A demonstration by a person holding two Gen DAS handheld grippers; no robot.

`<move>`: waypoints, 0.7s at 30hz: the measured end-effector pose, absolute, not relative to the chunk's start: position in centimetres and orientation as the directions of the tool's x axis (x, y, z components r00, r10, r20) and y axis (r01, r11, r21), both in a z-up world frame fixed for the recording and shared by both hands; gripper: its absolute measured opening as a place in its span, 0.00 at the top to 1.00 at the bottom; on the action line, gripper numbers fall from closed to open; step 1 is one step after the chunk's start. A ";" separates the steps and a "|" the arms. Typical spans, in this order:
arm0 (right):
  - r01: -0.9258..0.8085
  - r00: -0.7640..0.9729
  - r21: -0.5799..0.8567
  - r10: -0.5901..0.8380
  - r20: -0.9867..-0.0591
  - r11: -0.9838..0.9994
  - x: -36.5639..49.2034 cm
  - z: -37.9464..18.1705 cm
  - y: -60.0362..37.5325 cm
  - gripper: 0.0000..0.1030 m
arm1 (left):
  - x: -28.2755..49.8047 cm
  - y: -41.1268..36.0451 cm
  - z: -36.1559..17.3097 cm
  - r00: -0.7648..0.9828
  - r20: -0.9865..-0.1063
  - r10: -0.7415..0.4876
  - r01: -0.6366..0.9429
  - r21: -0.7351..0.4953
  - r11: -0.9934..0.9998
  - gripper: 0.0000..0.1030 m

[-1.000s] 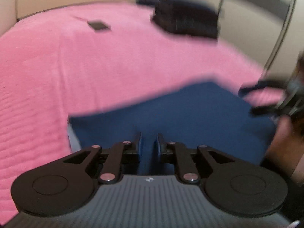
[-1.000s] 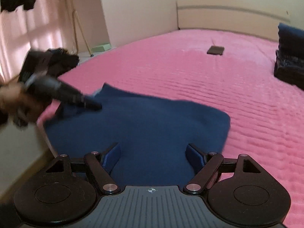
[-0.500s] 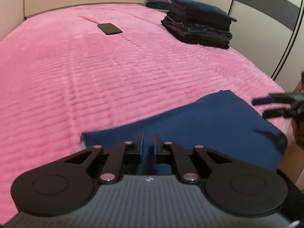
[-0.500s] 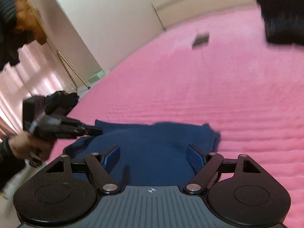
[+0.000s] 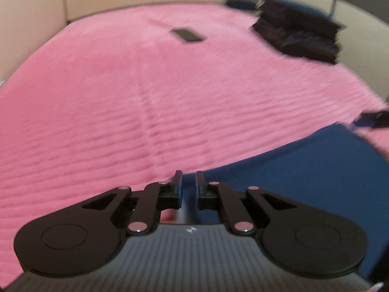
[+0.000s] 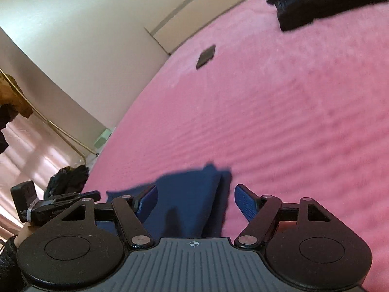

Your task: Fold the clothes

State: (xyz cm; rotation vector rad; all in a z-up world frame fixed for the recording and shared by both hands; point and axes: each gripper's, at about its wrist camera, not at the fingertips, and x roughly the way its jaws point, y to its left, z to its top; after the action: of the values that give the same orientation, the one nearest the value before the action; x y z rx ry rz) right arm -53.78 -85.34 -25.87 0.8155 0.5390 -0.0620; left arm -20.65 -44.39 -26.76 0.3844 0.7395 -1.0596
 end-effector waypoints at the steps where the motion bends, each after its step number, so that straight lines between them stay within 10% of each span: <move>1: 0.254 0.864 0.685 0.158 -0.479 0.683 -53.8 -26.2 -85.1 0.47 | -21.5 -44.6 -26.6 0.255 -0.702 -0.665 0.901 -0.079 0.427 0.92; 5: 0.285 0.851 0.653 0.128 -0.509 0.702 -53.2 -26.1 -84.4 0.81 | -24.0 -46.5 -29.1 0.162 -0.744 -0.648 0.937 -0.089 0.337 0.85; 8: 0.264 0.835 0.527 0.082 -0.544 0.808 -52.4 -24.5 -82.9 0.88 | -24.3 -46.7 -30.3 0.179 -0.736 -0.653 0.938 -0.073 0.340 0.84; 18: 0.255 0.841 0.604 0.135 -0.523 0.756 -52.2 -27.4 -85.5 0.86 | -24.0 -46.8 -30.2 0.193 -0.743 -0.641 0.933 -0.063 0.355 0.79; 21: 0.293 0.835 0.538 0.063 -0.547 0.791 -53.2 -25.6 -84.4 0.66 | -24.0 -46.3 -29.7 0.215 -0.748 -0.628 0.930 -0.041 0.366 0.77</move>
State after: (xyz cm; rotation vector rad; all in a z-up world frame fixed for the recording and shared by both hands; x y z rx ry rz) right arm -53.23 -84.41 -25.62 0.6558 0.5798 -0.1316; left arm -24.00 -46.32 -29.70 0.4713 0.7650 -1.1367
